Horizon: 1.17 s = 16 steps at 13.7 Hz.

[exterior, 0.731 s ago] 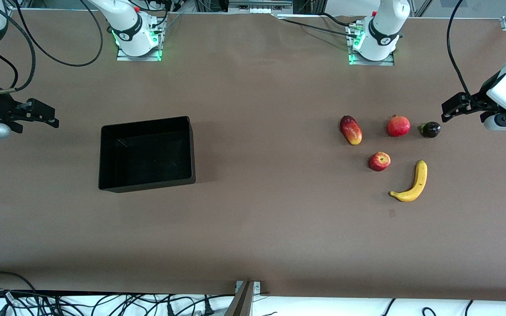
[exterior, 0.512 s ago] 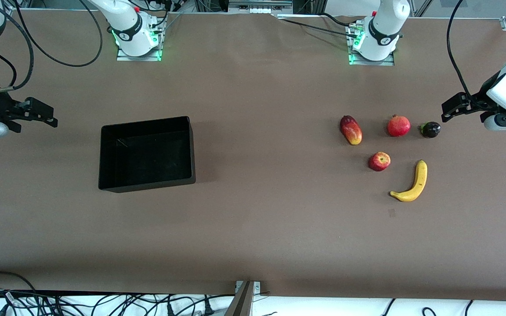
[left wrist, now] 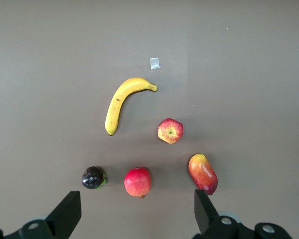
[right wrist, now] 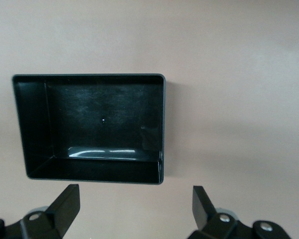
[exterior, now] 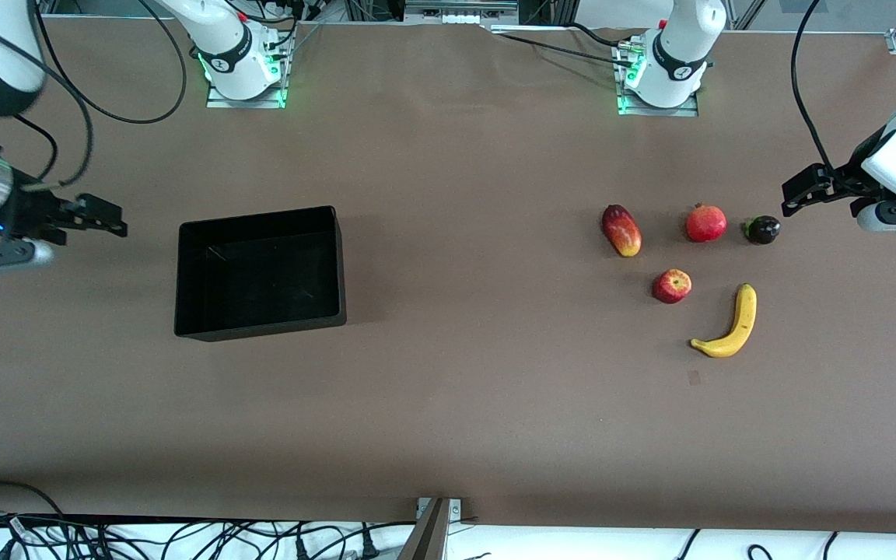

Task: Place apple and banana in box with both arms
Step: 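Reach the right gripper toward the black box's rim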

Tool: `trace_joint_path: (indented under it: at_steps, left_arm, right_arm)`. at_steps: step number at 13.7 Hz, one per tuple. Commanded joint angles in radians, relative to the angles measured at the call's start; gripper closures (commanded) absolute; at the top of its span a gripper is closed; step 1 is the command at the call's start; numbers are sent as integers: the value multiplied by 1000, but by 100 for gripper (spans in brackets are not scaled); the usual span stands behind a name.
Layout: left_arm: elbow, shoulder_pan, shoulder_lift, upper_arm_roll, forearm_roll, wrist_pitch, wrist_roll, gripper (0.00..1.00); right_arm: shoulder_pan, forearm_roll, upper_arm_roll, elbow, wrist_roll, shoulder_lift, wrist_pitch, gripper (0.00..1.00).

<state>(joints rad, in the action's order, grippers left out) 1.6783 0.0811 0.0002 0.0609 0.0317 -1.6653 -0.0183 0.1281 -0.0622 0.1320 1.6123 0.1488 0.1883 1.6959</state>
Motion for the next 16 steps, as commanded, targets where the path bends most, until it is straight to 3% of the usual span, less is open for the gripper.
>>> trace_joint_path:
  at_steps: [1, 6, 10, 13, 14, 16]
  left_arm:
    - [1, 11, -14, 5, 22, 15, -14, 0]
    - [1, 11, -14, 5, 22, 31, -14, 0]
    - [-9, 8, -6, 8, 22, 48, -12, 0]
    - [-11, 5, -5, 8, 22, 52, -6, 0]
    - [-12, 5, -3, 8, 22, 50, -6, 0]
    - [-12, 3, -3, 10, 22, 48, -6, 0]
  right_arm:
    - [10, 15, -2, 79, -43, 49, 112, 0]
    - [28, 15, -2, 331, -94, 57, 394, 0]
    - [18, 15, 5, 368, -91, 111, 477, 0]
    - [7, 12, 6, 461, -92, 140, 623, 2]
    - [7, 9, 6, 475, -92, 151, 643, 6]
    - [2, 7, 6, 474, -94, 160, 640, 36]
